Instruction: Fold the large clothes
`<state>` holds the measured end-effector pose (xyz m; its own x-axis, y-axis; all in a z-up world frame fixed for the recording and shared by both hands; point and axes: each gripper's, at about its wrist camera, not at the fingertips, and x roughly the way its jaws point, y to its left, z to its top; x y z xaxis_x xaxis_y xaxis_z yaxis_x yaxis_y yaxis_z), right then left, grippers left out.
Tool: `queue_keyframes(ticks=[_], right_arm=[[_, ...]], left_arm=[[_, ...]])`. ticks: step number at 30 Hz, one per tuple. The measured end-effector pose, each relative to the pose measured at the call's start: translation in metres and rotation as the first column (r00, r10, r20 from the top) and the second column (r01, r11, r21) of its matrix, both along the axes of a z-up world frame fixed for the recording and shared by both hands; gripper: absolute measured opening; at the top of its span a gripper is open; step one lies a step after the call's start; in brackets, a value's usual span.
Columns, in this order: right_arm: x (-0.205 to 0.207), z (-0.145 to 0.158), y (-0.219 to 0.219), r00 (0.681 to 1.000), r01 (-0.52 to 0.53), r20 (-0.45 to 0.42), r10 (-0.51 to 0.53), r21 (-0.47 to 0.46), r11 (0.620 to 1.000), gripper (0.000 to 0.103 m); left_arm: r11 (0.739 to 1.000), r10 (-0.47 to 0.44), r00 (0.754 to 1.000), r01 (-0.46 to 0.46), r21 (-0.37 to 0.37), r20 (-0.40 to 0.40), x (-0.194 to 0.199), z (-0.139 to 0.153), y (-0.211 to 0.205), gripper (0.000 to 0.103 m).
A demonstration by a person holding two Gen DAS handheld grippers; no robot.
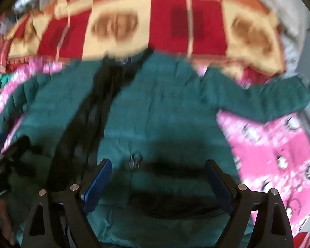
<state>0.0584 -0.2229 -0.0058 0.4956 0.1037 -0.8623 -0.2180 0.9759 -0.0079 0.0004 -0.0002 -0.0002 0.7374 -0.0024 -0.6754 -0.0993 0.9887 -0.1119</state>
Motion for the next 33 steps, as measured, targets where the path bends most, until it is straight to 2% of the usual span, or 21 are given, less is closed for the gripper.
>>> queue_keyframes(ticks=[3, 7, 9, 11, 13, 14, 16, 23, 24, 28, 31, 33], right_arm=[[0.013, -0.021, 0.004, 0.987, -0.049, -0.156, 0.046, -0.011, 0.999, 0.089], [0.017, -0.038, -0.002, 0.966, -0.041, -0.257, 0.037, -0.012, 0.999, 0.102], [0.019, -0.046, -0.006, 0.945, -0.006, -0.328, -0.005, -0.031, 0.999, 0.103], [0.019, -0.05, -0.009, 0.933, 0.025, -0.357, -0.04, -0.045, 0.999, 0.103], [0.014, -0.053, -0.012, 0.938, 0.014, -0.346, -0.033, -0.056, 0.998, 0.103], [0.008, -0.054, -0.016, 0.944, 0.014, -0.327, -0.028, -0.045, 0.999, 0.103], [-0.006, -0.059, -0.022, 0.968, 0.022, -0.252, -0.023, -0.009, 1.0, 0.103], [-0.026, -0.06, -0.042, 0.965, 0.024, -0.262, -0.025, -0.008, 1.0, 0.103], [-0.029, -0.061, -0.046, 0.965, 0.025, -0.262, -0.025, -0.004, 1.0, 0.103], [-0.03, -0.058, -0.05, 0.963, 0.024, -0.267, -0.026, -0.01, 1.0, 0.103], [-0.027, -0.055, -0.049, 0.962, 0.024, -0.27, -0.026, -0.013, 1.0, 0.103], [-0.022, -0.056, -0.043, 0.962, 0.024, -0.271, -0.027, -0.015, 1.0, 0.103]], left_arm=[[1.0, -0.001, 1.0, 0.001, -0.004, -0.002, 0.0, 0.0, 0.0, 0.103], [1.0, -0.002, 1.0, 0.002, 0.002, 0.001, 0.002, -0.001, -0.003, 0.103], [1.0, 0.0, 1.0, 0.001, -0.004, 0.001, 0.002, -0.001, -0.004, 0.103], [1.0, 0.004, 1.0, -0.004, -0.001, 0.006, 0.002, -0.003, 0.0, 0.103], [1.0, 0.006, 1.0, -0.006, -0.003, 0.004, 0.003, -0.004, -0.001, 0.103], [0.999, 0.004, 1.0, -0.004, -0.033, -0.002, 0.0, -0.002, 0.005, 0.103], [0.999, 0.005, 1.0, -0.005, -0.04, -0.001, 0.0, -0.002, 0.006, 0.103], [1.0, 0.009, 1.0, -0.009, -0.029, 0.01, 0.001, -0.003, 0.008, 0.103], [0.999, 0.008, 1.0, -0.007, -0.047, 0.016, 0.0, -0.003, 0.009, 0.103], [1.0, 0.007, 1.0, -0.006, -0.024, 0.007, -0.002, -0.003, 0.011, 0.103], [1.0, 0.014, 0.999, -0.013, 0.005, -0.047, 0.002, -0.004, 0.009, 0.103], [1.0, 0.013, 0.999, -0.013, 0.001, -0.05, 0.002, -0.003, 0.009, 0.103]])
